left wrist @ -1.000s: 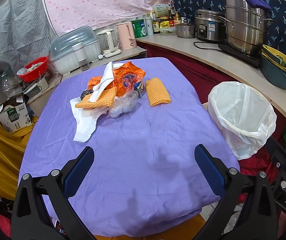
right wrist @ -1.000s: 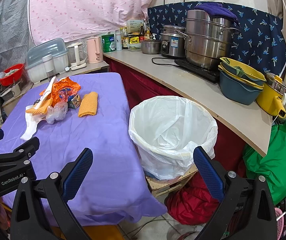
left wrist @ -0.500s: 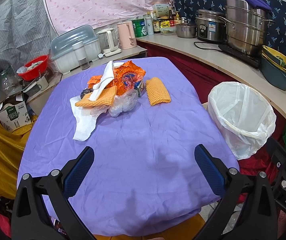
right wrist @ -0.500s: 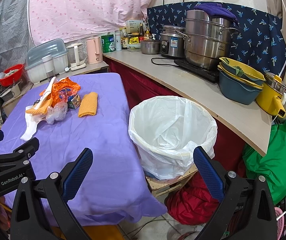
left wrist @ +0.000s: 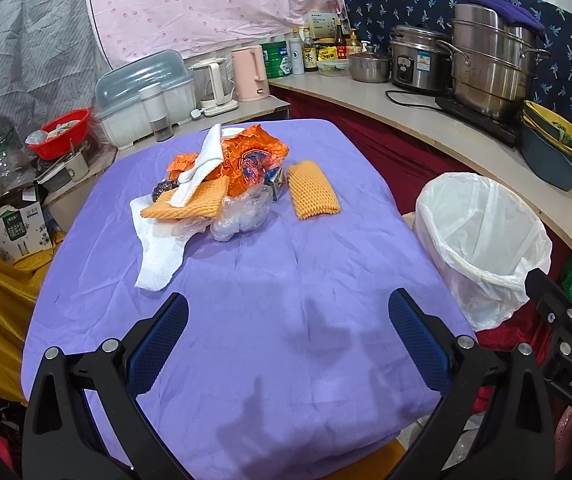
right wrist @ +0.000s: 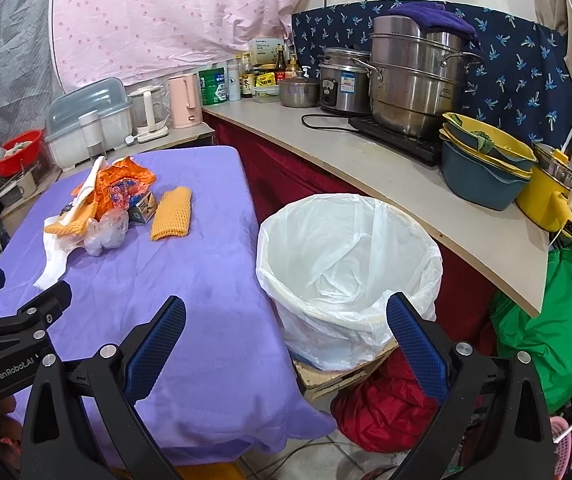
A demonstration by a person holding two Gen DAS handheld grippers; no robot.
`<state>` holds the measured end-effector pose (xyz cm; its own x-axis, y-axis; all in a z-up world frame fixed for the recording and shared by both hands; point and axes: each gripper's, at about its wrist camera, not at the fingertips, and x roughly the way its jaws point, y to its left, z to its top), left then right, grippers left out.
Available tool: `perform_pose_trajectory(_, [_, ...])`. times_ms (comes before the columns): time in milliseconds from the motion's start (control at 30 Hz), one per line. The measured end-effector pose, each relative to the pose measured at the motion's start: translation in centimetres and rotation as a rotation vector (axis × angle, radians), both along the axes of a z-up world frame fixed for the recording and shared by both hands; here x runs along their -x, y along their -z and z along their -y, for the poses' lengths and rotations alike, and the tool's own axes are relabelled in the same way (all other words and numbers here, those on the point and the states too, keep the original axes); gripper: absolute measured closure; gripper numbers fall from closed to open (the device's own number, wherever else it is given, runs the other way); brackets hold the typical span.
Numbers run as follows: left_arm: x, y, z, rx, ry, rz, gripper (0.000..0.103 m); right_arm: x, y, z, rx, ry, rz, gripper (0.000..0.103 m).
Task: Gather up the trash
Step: 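Grasp the white paper towel with the left tool while the right tool grasps an orange foam net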
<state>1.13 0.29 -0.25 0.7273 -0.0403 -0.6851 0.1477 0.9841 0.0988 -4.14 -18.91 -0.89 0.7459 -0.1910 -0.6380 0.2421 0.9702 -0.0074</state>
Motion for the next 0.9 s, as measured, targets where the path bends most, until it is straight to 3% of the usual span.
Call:
perform_pose_trajectory(233, [-2.9,1.1,-1.5,0.006,-0.031,-0.043,0.007,-2.9,0.7,-0.5,0.001,-0.012,-0.012,0.007])
perform_pose_trajectory(567, [-9.6,1.2,-5.2,0.001,-0.118,0.001,0.007,-8.7,1.6,-1.8,0.002,-0.044,-0.017,0.007])
perform_pose_trajectory(900, [-17.5,1.8,-8.6,0.058,-0.144,0.028,0.007,-15.6,2.5,-4.8,-0.005,-0.113,-0.021,0.007])
